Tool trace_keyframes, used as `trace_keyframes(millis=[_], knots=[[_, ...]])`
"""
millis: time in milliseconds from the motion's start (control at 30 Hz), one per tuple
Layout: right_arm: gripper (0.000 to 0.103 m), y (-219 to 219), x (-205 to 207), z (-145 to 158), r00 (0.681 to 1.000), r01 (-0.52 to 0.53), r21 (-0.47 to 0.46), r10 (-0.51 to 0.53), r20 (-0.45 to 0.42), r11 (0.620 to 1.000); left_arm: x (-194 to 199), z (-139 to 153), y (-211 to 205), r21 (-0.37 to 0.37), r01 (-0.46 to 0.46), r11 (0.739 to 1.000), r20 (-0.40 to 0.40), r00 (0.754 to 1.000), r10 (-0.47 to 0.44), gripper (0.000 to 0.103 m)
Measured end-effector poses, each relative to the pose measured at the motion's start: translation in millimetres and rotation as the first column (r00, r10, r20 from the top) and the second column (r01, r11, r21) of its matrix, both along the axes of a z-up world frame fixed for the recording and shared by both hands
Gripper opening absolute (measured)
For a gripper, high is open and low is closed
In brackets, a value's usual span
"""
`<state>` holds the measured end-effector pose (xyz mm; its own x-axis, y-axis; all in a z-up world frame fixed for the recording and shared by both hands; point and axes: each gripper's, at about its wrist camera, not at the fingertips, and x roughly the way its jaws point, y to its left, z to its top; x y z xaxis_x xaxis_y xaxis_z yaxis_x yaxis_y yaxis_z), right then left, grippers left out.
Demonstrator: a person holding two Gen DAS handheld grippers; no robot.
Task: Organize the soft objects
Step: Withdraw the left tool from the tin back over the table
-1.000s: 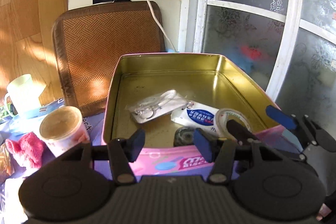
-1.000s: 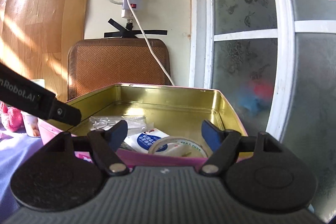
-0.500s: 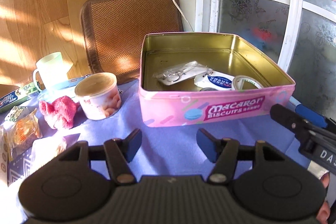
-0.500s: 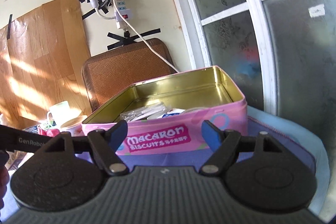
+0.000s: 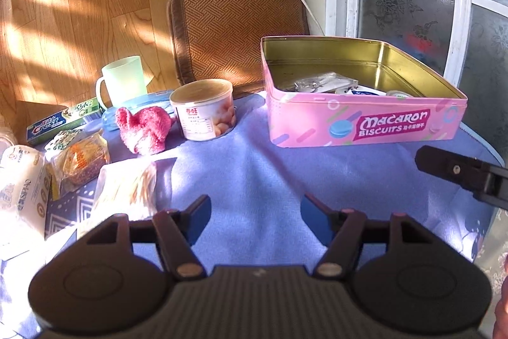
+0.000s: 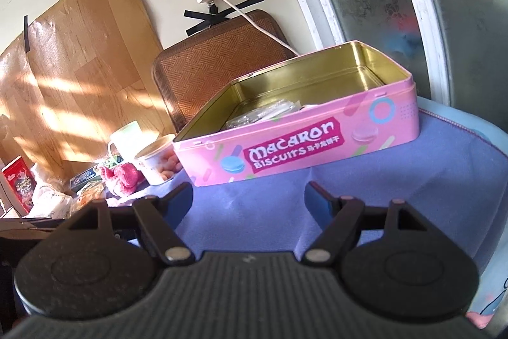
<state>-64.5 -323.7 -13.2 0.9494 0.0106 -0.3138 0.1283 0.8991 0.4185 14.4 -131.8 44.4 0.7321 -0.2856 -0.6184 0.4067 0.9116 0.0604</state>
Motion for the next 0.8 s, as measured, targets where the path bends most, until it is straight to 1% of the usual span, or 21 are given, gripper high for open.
trace_keyframes(millis=[67,367,800], knots=[[0.079,5,0,1,1.0,-0.008,0.004,0.008,-0.002,1.0,-1,0,6,-0.005,-0.002,1.0,0.003,1.0,0.002,0.066],[0.079,26,2,7,1.0,-0.026,-0.027,0.026,-0.011,0.999,-4,-5,24,-0.022,-0.016,1.0,0.002,1.0,0.016,0.067],[0.079,37,4,10,1.0,-0.023,-0.046,0.023,-0.009,0.999,-6,-7,37,-0.033,-0.014,0.999,0.008,1.0,0.015,0.068]])
